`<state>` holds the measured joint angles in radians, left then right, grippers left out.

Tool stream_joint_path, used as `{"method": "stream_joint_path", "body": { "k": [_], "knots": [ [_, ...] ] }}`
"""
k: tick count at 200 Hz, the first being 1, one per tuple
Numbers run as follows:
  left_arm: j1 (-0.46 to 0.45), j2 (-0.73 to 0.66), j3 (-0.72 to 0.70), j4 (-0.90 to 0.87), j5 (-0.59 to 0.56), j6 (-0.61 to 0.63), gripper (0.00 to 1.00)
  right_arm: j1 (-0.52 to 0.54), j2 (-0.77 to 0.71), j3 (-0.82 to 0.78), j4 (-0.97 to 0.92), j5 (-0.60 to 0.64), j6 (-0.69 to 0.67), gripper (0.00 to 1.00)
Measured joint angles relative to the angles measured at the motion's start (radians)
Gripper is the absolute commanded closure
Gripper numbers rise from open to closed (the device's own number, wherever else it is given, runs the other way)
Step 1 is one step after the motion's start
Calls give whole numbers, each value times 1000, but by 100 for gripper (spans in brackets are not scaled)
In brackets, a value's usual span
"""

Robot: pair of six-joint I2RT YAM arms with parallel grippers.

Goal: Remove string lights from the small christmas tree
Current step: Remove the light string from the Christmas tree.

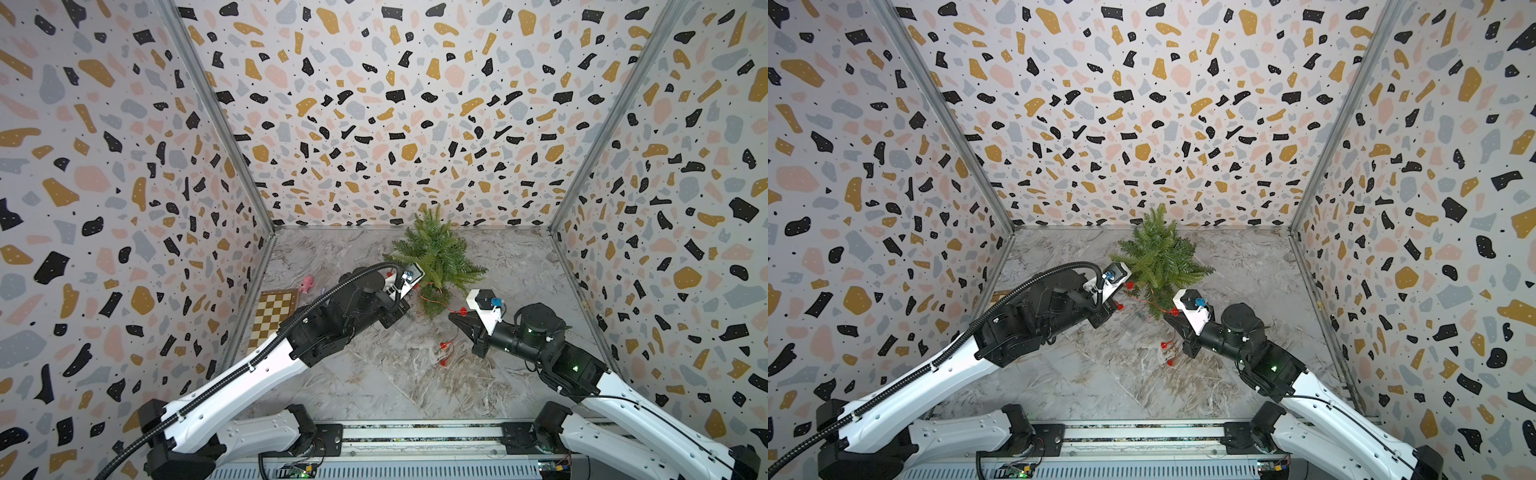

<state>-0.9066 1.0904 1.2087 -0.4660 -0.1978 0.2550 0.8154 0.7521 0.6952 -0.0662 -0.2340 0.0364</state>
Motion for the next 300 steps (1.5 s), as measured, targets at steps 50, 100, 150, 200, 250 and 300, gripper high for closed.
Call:
{"method": "stream_joint_path", "body": {
  "k": [50, 100, 150, 200, 250, 300],
  "knots": [
    [0, -4, 0, -2, -13, 14, 100, 34, 24, -22, 1, 37, -13, 90],
    [0, -10, -8, -5, -30, 22, 100, 36, 26, -48, 14, 63, -23, 59],
    [2, -29, -45, -5, -45, 38, 100, 36, 26, -64, 21, 117, -25, 38],
    [4, -29, -53, -5, -49, 44, 100, 36, 7, -64, 21, 170, -2, 24],
    [27, -29, -53, -5, -44, 38, 100, 36, -30, -69, 19, 190, 26, 10],
    [130, -41, -68, -6, 38, -14, 100, 36, -94, -69, 20, 218, 31, 10]
  ]
}}
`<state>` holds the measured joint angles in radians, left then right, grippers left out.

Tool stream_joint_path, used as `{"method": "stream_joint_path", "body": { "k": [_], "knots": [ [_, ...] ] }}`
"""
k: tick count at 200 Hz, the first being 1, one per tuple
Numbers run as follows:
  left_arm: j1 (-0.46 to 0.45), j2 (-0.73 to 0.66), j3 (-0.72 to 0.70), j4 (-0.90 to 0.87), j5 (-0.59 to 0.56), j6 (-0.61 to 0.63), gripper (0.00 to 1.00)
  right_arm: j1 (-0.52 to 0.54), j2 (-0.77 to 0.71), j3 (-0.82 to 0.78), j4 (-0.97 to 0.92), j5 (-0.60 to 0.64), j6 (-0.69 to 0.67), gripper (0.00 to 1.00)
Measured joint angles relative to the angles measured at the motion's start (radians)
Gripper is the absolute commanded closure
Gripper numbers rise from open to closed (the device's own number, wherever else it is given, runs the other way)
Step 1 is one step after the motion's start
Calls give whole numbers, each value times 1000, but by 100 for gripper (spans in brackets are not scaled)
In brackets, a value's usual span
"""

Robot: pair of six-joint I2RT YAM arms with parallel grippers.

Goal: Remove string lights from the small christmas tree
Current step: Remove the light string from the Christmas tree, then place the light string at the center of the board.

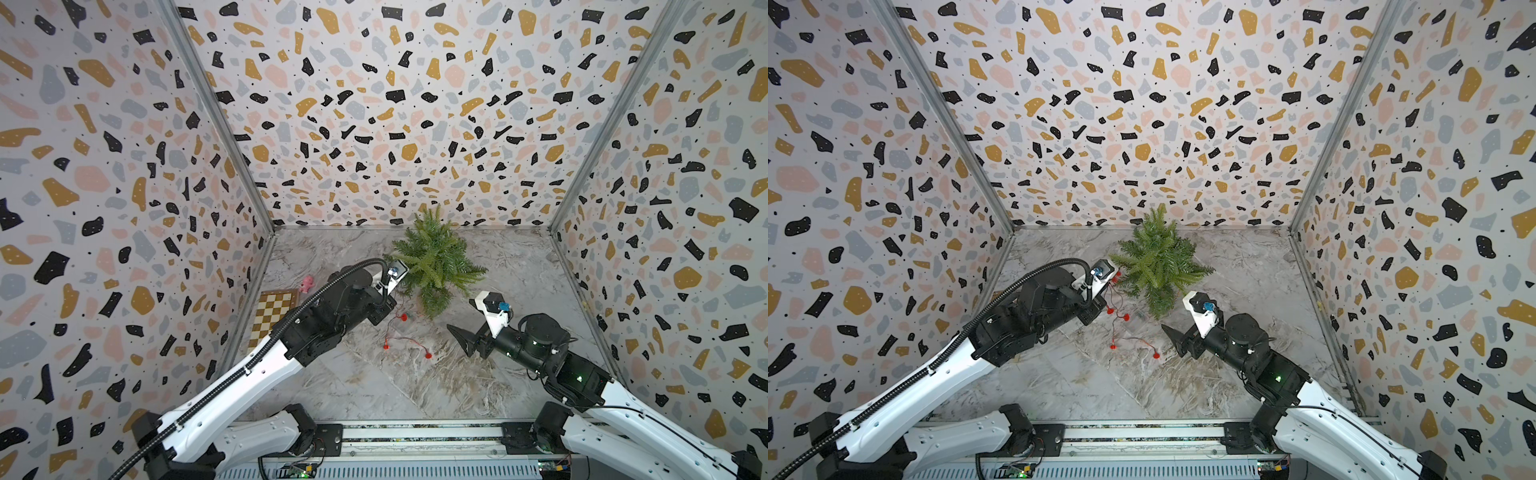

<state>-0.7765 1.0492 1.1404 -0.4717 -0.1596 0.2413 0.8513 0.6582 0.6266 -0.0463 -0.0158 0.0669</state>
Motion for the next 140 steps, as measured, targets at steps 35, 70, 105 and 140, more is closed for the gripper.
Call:
{"method": "stream_joint_path", "body": {
  "k": [35, 70, 105, 140],
  "knots": [
    [38, -3, 0, -19, 58, -22, 100, 0, 5, 0, -2, 3, -1, 10],
    [82, -34, -1, -37, 108, -37, 100, 0, 19, 1, -3, 8, -6, 11],
    [141, -60, -1, -37, 152, -53, 100, 0, 27, 1, -2, 9, -9, 11],
    [218, -45, -1, -23, 209, -77, 100, 0, 47, 11, -2, 11, -13, 11]
  ]
}}
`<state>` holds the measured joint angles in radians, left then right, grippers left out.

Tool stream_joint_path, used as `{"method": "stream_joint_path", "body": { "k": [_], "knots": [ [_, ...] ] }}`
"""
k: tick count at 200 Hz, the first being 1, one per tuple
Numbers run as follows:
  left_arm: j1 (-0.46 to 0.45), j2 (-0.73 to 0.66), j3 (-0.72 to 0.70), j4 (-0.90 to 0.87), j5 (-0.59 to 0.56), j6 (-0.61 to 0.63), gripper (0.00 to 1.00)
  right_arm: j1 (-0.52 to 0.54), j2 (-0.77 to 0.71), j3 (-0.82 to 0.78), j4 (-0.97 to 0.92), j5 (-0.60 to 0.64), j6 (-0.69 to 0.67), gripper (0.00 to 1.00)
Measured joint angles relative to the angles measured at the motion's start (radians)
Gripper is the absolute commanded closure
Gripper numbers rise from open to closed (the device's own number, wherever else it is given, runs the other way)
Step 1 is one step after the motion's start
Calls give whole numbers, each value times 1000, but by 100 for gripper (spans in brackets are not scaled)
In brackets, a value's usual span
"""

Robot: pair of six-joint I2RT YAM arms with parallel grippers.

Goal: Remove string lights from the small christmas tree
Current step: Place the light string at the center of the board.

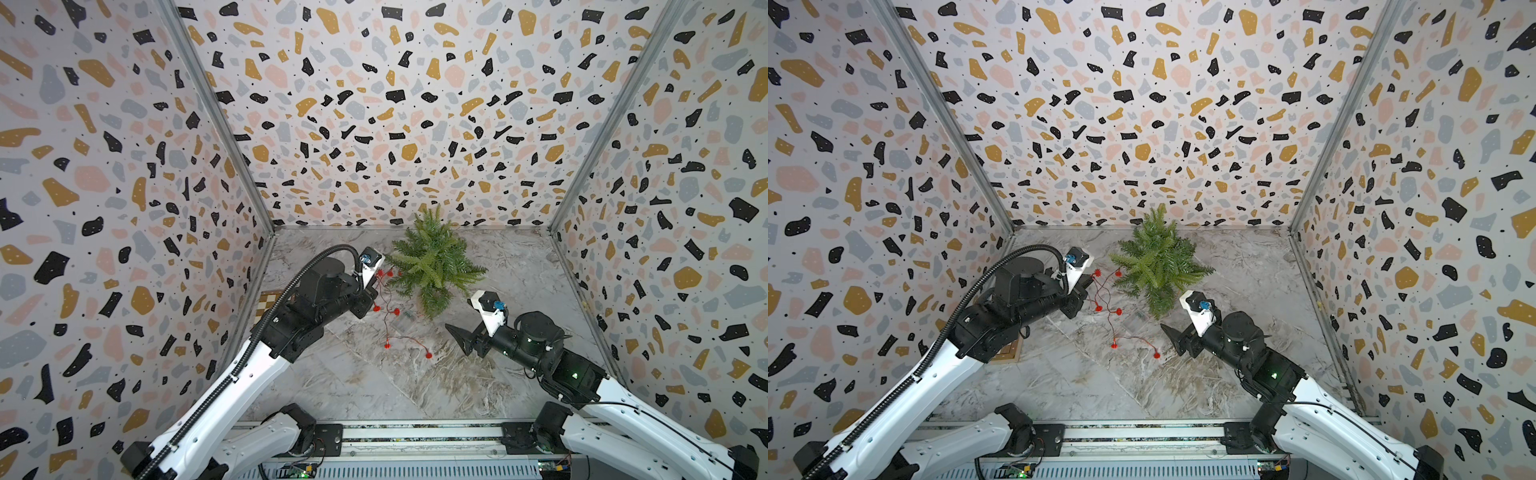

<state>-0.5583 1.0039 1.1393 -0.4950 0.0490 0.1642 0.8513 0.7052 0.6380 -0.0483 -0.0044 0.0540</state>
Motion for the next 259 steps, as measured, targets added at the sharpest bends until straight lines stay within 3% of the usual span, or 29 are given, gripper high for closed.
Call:
{"method": "stream_joint_path", "body": {
  "k": [53, 99, 197, 225, 239, 259],
  "knots": [
    [71, 3, 2, 25, 76, -27, 100, 0, 13, 7, 3, 0, -12, 13],
    [72, 3, 5, 4, 206, 0, 100, 0, 86, 60, 5, -134, -29, 19],
    [154, 72, 56, -89, 49, -23, 100, 2, 141, 99, 11, -185, -29, 20],
    [159, 85, 55, -87, 76, -14, 100, 2, 141, 104, 17, -182, -29, 20],
    [159, 75, 47, -88, 119, -1, 90, 2, 141, 104, 17, -181, -29, 20],
    [158, 37, -5, -85, 141, -2, 60, 2, 141, 104, 17, -177, -29, 20]
  ]
}}
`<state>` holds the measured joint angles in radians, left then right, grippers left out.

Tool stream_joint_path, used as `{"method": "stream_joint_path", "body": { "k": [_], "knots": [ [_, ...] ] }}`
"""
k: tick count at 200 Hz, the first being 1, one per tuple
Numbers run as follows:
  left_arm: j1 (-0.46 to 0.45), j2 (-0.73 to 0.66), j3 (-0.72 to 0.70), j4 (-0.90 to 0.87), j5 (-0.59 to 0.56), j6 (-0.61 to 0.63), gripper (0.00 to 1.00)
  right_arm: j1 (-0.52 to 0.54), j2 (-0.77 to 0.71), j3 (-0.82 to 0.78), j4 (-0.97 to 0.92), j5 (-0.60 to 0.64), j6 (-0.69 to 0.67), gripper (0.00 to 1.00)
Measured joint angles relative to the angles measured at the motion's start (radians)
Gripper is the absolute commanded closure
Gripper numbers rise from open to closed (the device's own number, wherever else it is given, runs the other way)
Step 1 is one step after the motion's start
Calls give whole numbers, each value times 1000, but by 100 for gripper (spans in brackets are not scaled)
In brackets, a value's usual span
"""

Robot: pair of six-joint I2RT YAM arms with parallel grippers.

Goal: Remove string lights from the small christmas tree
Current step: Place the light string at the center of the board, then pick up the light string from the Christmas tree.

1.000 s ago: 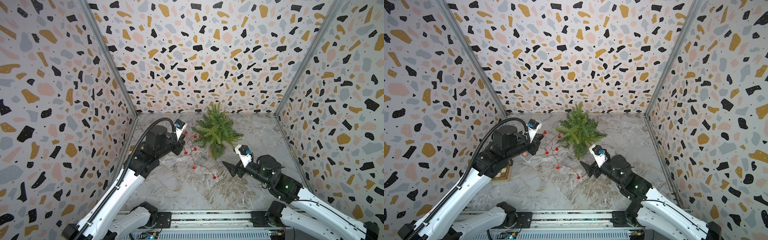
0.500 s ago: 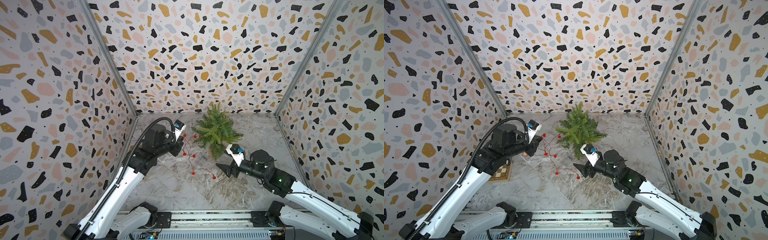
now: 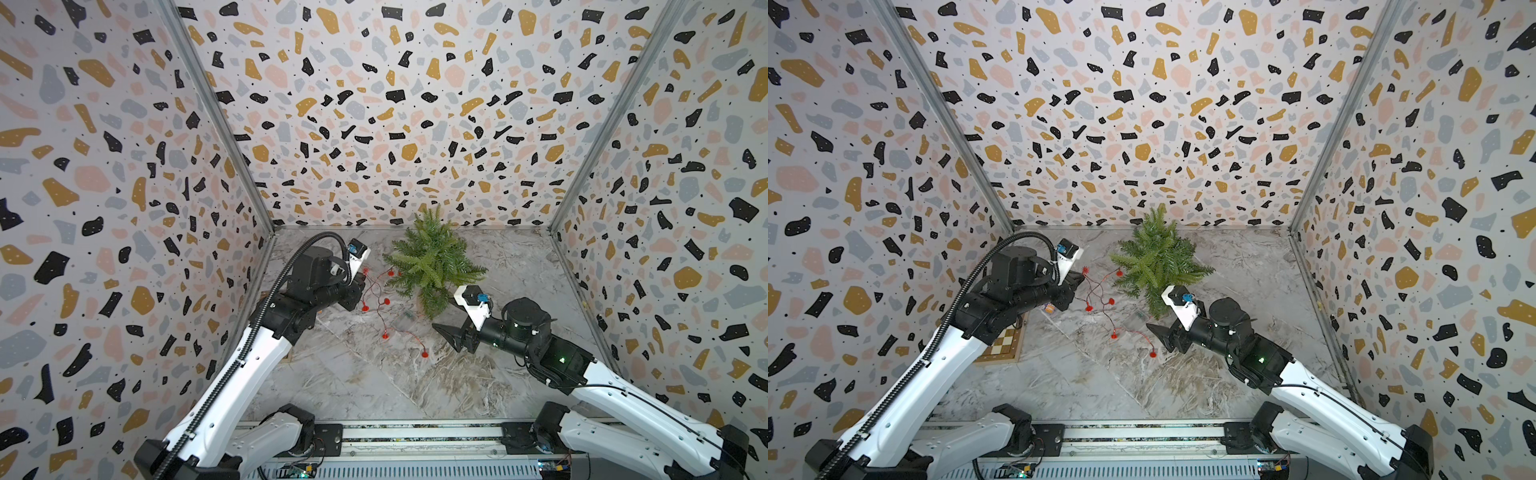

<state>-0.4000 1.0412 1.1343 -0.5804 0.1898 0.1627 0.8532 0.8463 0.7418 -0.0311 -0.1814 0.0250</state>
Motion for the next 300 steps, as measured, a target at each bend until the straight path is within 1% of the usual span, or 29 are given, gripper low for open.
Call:
{"method": "stream_joint_path", "body": {
  "k": [10, 17, 36, 55, 70, 83, 90, 110, 115, 134, 149, 164, 181, 201, 216, 237, 272, 300],
  "knots": [
    [0, -24, -41, -4, -1, -11, 50, 0, 0, 0, 1, 3, 0, 20],
    [0, -33, -63, -10, -6, -22, 46, 0, 0, 0, 1, 5, 0, 20],
    [0, -35, -96, -53, -35, -66, 41, 0, 0, 0, 1, 11, -1, 20],
    [0, -36, -111, -92, -78, -117, 38, 0, -1, 0, 1, 18, -2, 19],
    [0, -47, -124, -111, -109, -154, 30, 0, -5, 0, 1, 20, -4, 19],
    [1, -53, -134, -119, -98, -177, 26, 0, -10, 0, 1, 22, -4, 19],
    [3, -48, -135, -118, -67, -189, 26, 0, -12, 0, 1, 23, -4, 18],
    [6, -7, -140, -59, 45, -206, 28, 0, -19, 0, 0, 29, -6, 18],
    [6, 9, -149, -16, 82, -209, 29, 0, -19, 0, 0, 30, -7, 18],
    [11, 68, -200, 127, 169, -201, 34, 0, -21, 0, -6, 35, -8, 18],
    [26, 132, -229, 210, 227, -154, 40, 0, -23, 0, -15, 36, -8, 18],
    [47, 213, -230, 254, 273, -68, 40, 0, -28, 0, -23, 37, -8, 18],
    [87, 303, -230, 306, 324, -6, 42, 0, -42, 0, -34, 40, -8, 17],
    [132, 393, -230, 383, 360, 30, 46, 0, -62, 0, -46, 44, -8, 17],
    [147, 441, -234, 452, 383, 46, 46, 0, -73, 0, -52, 48, -8, 17],
    [146, 470, -260, 552, 426, 46, 46, 0, -83, 0, -70, 59, -8, 17],
    [145, 523, -269, 691, 460, 3, 46, 0, -83, 0, -91, 67, -8, 17],
    [141, 562, -278, 772, 466, -61, 46, 0, -72, 0, -107, 71, -12, 17]
  ]
}}
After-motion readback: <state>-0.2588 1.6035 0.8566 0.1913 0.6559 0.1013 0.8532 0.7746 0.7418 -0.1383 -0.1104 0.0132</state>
